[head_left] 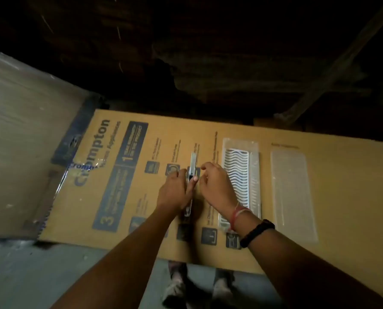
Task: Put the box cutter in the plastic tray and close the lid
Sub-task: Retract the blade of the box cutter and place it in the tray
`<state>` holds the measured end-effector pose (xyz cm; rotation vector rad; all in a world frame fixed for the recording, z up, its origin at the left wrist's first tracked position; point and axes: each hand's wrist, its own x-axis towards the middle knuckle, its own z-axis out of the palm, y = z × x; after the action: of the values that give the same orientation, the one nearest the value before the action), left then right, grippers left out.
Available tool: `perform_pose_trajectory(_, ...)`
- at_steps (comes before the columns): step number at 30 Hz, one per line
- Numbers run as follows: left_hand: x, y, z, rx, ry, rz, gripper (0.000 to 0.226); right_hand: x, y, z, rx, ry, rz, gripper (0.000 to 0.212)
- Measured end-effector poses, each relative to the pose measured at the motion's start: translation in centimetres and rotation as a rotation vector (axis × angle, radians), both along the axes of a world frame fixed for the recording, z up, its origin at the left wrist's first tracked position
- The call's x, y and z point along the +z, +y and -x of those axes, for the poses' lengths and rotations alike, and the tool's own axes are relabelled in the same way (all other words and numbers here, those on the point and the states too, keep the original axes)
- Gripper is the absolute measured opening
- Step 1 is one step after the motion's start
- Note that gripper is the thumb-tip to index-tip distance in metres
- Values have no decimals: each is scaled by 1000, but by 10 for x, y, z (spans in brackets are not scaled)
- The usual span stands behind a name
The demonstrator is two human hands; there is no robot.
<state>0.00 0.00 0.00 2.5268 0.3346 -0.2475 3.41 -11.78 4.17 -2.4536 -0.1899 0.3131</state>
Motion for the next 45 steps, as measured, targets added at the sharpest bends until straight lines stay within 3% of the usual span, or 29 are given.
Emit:
perform_pose_trajectory(3,-17,0,-2,143,-103,210,45,-19,22,0,-141,144,-118,31)
perform_pose_trajectory(9,-31,5,-19,306,-215,404,41,-54,31,-8,-316,217,-82,34)
perform_pose_trajectory(15,-32,5,-34,566,20,717,59,-71,32,-24,-502,383,-284,46)
perform_pose_trajectory(20,-28,1,-45,605,190,749,27,-75,35,-26,-591,416,-338,27)
perform_pose_trajectory(25,-32,0,-47,593,211,697,15,-81,35,-24,-690,444,-429,24)
perform_pose_trajectory(32,-37,4,-52,685,234,822,16,-79,38,-18,-846,487,-654,19)
perform_pose_trajectory(44,-20,4,-49,674,166,946,17,-69,35,0,-730,429,-715,2)
perform_pose_trajectory(45,-18,4,-51,668,153,945,18,-67,35,1,-724,416,-726,7)
